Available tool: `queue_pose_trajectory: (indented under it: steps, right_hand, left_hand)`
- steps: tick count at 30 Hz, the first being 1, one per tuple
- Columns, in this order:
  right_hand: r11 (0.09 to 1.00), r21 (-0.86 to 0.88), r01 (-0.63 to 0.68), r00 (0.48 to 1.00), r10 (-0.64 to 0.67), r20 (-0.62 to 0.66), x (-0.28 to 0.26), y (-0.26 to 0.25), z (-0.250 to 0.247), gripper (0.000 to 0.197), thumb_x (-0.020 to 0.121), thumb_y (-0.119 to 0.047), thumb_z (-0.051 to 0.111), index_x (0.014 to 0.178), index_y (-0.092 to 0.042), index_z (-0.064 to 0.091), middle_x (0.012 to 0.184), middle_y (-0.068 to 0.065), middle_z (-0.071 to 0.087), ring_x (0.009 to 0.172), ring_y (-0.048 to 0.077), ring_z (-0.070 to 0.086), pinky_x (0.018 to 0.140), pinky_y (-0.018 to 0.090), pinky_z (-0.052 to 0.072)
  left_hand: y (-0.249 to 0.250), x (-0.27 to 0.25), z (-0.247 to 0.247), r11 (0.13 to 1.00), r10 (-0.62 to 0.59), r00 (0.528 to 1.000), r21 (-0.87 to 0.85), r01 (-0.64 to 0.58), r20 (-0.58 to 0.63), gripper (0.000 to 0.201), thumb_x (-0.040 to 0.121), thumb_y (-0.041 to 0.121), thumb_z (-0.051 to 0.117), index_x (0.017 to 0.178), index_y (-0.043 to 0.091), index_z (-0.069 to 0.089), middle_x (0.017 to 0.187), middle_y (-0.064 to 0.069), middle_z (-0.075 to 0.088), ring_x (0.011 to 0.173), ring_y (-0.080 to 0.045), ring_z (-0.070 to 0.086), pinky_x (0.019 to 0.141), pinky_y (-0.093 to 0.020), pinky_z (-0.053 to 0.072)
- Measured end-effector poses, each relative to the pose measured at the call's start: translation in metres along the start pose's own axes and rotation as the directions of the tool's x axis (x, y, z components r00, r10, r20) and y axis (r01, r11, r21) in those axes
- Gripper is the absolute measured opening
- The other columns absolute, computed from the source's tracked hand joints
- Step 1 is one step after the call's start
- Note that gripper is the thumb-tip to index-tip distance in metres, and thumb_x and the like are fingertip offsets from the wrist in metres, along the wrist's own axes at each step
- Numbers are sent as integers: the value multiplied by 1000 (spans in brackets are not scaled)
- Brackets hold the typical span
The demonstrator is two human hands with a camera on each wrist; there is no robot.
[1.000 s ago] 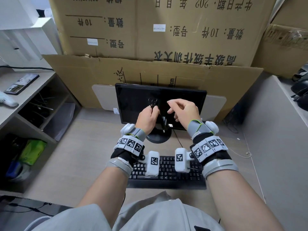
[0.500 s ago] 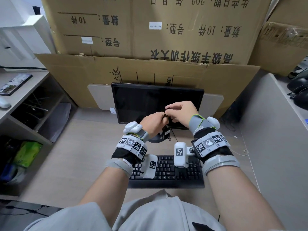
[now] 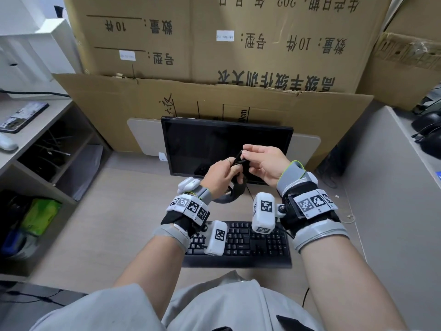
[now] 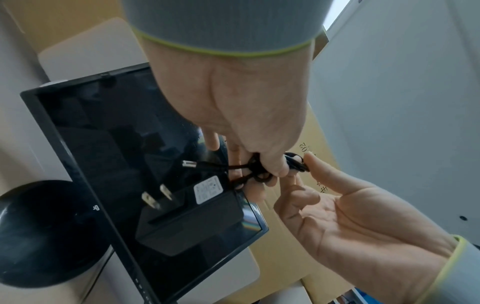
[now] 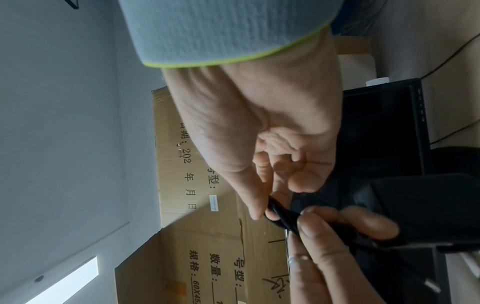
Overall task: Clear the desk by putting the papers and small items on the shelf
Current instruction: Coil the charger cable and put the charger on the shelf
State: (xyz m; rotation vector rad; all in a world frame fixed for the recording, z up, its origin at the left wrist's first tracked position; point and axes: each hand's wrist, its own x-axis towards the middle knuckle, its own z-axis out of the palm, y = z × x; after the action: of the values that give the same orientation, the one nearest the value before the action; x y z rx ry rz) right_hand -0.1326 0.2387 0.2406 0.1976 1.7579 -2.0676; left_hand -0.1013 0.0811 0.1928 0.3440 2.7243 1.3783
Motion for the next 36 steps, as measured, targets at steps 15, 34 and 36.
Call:
queue_pose_trajectory:
  steps: [15,34,36]
  right_hand:
    - [885,-363,291,956,-288,64,-5,-1,-5,19,91,-4,62,105,-10,74,81,5,68,67,12,61,75,21,57]
    - [934,-241,262,961,-275,-21,6,40,-87,18,91,-11,63,106,-11,74,69,1,70,73,15,63,93,33,52]
    - [945,-207,252,965,-261,-17,11,48,-105,17,92,-13,62,104,-15,74,73,6,69,75,19,62,94,39,51]
  left_hand:
    - [15,-4,-1,840,-76,987,-524,139,139,31,108,22,35,92,7,58,66,0,40,60,-8,36,56,-18,31]
    - [28,36,64,613,-223,899,-663,431,378,42,107,38,30,85,12,55,51,9,44,49,-9,36,48,-18,34]
    - [27,44,85,580,-187,902,-697,422,389,40,106,38,30,83,14,53,54,8,36,55,-11,33,57,-23,30]
